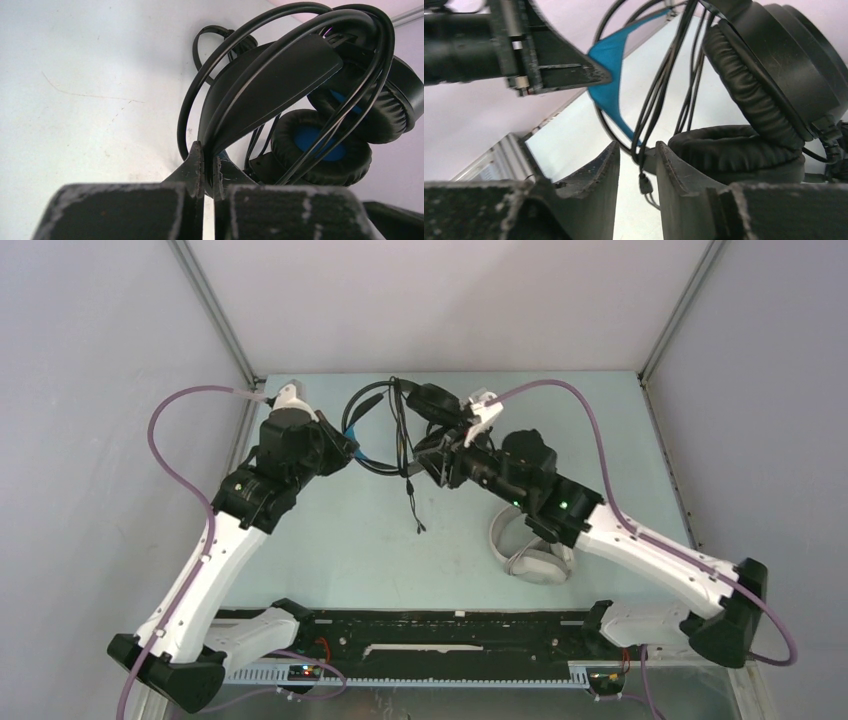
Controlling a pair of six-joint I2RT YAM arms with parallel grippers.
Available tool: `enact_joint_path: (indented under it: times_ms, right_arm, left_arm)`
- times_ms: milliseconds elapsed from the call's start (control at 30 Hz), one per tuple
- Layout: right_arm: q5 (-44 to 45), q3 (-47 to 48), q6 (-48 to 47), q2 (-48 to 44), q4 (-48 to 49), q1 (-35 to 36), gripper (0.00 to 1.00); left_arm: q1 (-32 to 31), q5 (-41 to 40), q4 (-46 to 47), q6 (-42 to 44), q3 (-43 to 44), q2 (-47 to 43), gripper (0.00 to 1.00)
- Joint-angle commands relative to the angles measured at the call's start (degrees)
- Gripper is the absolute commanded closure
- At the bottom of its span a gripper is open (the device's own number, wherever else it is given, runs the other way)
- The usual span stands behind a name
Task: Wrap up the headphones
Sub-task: Wrap the headphones cable around the headphones.
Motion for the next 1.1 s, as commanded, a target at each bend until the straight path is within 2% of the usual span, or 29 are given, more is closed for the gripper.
enact_joint_path:
  times_ms: [0, 267, 467, 633, 900, 1067]
  right_arm:
    - [-6.61, -4.90, -0.62, -7.36, 6.74, 0.29, 0.60]
    - [-12.35, -22.40, -12.20, -17.54, 18.54, 0.71, 0.52]
    - [-16.69, -39.15, -24.09, -19.91, 37.61, 0.99, 0.47]
    - [-16.93, -40.61, -31.43, -15.49, 40.45, 0.79, 0.33]
    - [-19.11, -40.52, -34.13, -3.71, 51.69, -0.11, 0.31]
    - [-19.13, -39.28, -34.62, 1.34, 54.33, -0.17, 0.33]
  left_arm:
    - [0.08, 0.23, 3.19, 0.13, 7.53, -0.24, 1.00]
    - [0.08, 2.51, 2.61, -0.39, 10.52, 0.25, 1.00]
    - [0.08, 4.42, 1.83, -0.93, 13.60, 0.65, 1.00]
    - [0.08, 6.68, 1.68, -2.33, 15.11, 0.78, 1.00]
    - [0.08, 8.42, 1.47, -3.56, 16.73, 0.87, 1.00]
    - [0.08, 9.81, 1.28, -3.72, 17.60, 0.99, 1.00]
